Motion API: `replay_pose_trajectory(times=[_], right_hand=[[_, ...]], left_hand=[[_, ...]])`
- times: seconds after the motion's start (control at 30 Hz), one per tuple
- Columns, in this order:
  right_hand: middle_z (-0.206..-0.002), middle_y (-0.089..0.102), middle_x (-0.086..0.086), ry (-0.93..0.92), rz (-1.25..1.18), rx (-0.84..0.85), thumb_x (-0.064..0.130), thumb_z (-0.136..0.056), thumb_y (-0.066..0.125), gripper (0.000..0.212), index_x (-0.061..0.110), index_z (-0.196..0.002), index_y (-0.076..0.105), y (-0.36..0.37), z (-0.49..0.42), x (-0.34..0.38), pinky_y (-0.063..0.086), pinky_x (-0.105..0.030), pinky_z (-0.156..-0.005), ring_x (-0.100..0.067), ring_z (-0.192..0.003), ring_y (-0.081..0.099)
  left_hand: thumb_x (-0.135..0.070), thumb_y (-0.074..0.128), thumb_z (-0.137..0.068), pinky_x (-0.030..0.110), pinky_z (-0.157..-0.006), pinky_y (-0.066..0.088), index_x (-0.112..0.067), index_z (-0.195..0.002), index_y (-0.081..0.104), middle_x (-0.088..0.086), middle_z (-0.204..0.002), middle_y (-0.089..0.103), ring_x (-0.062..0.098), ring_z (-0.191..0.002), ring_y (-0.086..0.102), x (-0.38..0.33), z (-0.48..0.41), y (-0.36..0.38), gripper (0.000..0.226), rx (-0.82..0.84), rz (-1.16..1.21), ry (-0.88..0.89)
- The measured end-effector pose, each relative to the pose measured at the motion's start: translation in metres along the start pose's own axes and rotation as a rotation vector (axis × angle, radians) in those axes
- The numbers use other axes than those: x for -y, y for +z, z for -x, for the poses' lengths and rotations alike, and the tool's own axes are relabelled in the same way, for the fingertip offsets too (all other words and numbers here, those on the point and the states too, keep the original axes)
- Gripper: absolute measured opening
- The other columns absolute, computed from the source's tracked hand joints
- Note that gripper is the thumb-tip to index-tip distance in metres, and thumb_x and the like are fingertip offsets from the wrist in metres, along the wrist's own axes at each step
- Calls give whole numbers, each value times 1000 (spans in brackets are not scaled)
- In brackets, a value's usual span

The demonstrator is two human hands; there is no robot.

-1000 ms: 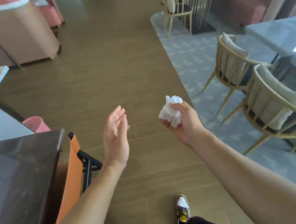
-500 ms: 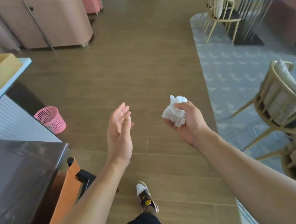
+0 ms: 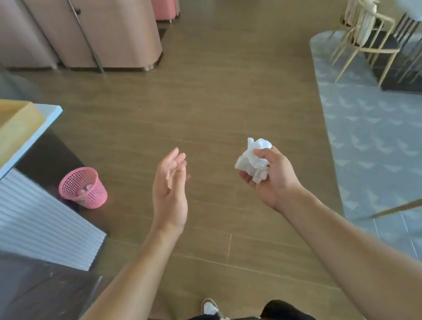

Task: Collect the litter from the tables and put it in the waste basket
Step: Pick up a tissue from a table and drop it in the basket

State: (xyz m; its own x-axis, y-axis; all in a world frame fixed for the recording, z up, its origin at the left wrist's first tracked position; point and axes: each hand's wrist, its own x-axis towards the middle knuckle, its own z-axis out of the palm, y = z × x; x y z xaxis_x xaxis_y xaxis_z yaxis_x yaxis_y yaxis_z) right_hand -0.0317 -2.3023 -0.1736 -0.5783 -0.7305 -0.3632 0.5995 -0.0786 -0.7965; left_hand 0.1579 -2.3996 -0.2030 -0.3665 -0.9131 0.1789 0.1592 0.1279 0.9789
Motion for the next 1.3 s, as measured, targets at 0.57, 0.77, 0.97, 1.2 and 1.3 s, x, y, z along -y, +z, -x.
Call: replay_pose_trajectory(times=[0.57, 0.77, 0.97, 1.2, 1.3], right_hand=[[-76, 71, -1, 219, 33, 248, 11, -95, 52, 34, 16, -126, 63, 62, -322, 63, 50, -43, -89, -21, -72, 70], [-74, 71, -1, 295, 91, 341, 11, -90, 56, 31, 14, -120, 65, 99, -411, 90, 51, -44, -89, -21, -71, 70], [-77, 71, -3, 369, 135, 389, 10, -96, 55, 32, 12, -127, 64, 136, -469, 89, 56, -39, -84, -24, -76, 69], [-81, 65, -6, 435, 225, 506, 8, -98, 53, 25, 9, -119, 65, 216, -529, 59, 52, -39, -85, -24, -73, 67], [-85, 59, -7, 453, 275, 570, 8, -101, 48, 31, 9, -128, 62, 267, -558, 38, 46, -37, -82, -25, -73, 62]], left_hand=[[-47, 56, -97, 33, -99, 56, -42, -131, 62, -12, -133, 70, 8, -129, 65, 66, -252, 62, 35, -320, -40, -47], [-56, 58, -92, 34, -101, 57, -35, -136, 60, -9, -137, 68, 10, -130, 65, 76, -322, 82, 49, -436, -39, -32], [-53, 57, -94, 34, -102, 57, -35, -134, 59, -9, -136, 67, 8, -129, 65, 89, -374, 77, 44, -532, -28, -32], [-44, 57, -97, 40, -105, 56, -37, -129, 62, -14, -128, 70, 8, -125, 65, 107, -435, 29, 33, -667, -21, -5], [-38, 56, -99, 48, -112, 53, -34, -127, 65, -15, -130, 70, 8, -126, 64, 118, -468, -5, 29, -718, -11, -5]])
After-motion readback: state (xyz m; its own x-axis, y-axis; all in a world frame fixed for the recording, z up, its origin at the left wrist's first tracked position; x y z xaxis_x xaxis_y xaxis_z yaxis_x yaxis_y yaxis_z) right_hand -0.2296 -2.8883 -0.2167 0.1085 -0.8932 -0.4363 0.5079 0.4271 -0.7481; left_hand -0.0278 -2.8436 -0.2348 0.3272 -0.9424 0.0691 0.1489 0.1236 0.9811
